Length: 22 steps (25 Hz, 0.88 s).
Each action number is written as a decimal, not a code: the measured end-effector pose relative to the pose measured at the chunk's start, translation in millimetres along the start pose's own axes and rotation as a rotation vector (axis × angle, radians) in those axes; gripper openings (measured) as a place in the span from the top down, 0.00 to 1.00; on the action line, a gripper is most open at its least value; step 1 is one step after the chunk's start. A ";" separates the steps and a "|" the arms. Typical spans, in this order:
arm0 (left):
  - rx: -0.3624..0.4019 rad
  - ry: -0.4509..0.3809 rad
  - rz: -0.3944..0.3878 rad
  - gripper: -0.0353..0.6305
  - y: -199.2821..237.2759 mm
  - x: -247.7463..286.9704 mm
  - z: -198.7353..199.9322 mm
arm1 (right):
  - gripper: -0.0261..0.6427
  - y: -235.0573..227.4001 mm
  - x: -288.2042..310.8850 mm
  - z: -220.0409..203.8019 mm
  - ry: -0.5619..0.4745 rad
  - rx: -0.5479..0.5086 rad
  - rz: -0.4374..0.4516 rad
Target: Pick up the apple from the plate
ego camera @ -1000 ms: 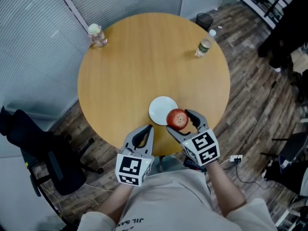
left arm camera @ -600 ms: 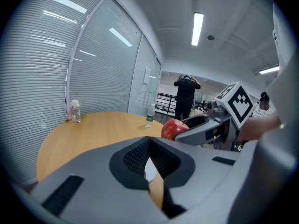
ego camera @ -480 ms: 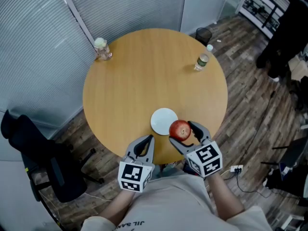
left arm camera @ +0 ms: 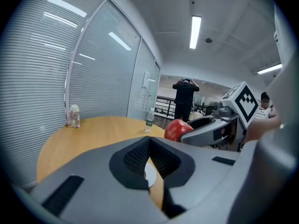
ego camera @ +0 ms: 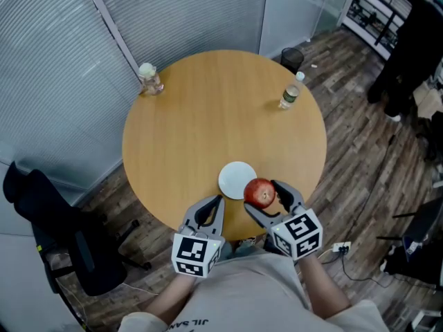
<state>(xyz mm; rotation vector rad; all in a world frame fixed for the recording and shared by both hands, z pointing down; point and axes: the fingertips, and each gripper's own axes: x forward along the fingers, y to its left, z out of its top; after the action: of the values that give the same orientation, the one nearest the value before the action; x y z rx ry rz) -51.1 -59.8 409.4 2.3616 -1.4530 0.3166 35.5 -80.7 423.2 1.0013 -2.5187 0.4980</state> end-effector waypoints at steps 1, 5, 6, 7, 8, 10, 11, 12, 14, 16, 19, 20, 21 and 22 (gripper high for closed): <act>0.000 -0.002 0.001 0.94 0.3 -0.4 0.4 | 0.40 0.5 0.0 0.8 -0.002 -0.001 0.001; 0.000 -0.005 0.005 0.94 1.9 -1.7 -0.1 | 0.40 0.4 0.0 0.5 -0.008 0.003 -0.001; -0.001 -0.006 0.006 0.94 2.2 -2.5 -0.7 | 0.40 0.8 -0.3 -0.1 -0.008 0.004 -0.002; -0.002 -0.007 0.007 0.94 2.6 -3.5 -1.1 | 0.40 1.6 -0.4 -0.7 -0.008 0.004 -0.002; -0.002 -0.008 0.007 0.94 2.9 -4.4 -1.3 | 0.40 2.5 -0.5 -0.9 -0.008 0.004 -0.002; -0.003 -0.010 0.008 0.94 2.8 -5.6 -0.9 | 0.40 3.7 -1.0 -0.1 -0.009 0.004 0.000; -0.002 -0.009 0.009 0.94 2.6 -5.8 -0.9 | 0.40 3.8 -1.4 0.3 -0.010 0.004 0.000; -0.001 -0.009 0.009 0.94 2.3 -5.8 -0.9 | 0.40 3.9 -1.5 0.6 -0.011 0.004 0.000; -0.001 -0.010 0.009 0.94 1.5 -5.5 -0.2 | 0.40 3.8 -1.6 0.8 -0.012 0.004 0.001; -0.001 -0.009 0.008 0.94 0.7 -5.2 -0.2 | 0.40 3.8 -1.9 0.7 -0.012 0.002 0.002; 0.000 -0.008 0.011 0.94 0.0 -6.2 -0.9 | 0.40 4.5 -3.0 -0.2 -0.012 0.002 0.002; 0.001 -0.007 0.012 0.94 -0.4 -6.9 -1.5 | 0.40 4.9 -3.6 -1.0 -0.012 0.002 0.002; 0.001 -0.007 0.012 0.94 -1.3 -7.7 -2.3 | 0.40 5.1 -4.3 -1.8 -0.012 0.002 0.001; 0.000 -0.006 0.011 0.94 -2.3 -8.3 -3.0 | 0.40 5.2 -5.0 -2.7 -0.012 0.003 0.001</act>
<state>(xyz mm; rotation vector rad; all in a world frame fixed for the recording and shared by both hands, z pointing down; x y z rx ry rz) -52.9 -50.9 408.6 2.3573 -1.4696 0.3123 35.8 -73.1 422.2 1.0075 -2.5294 0.4971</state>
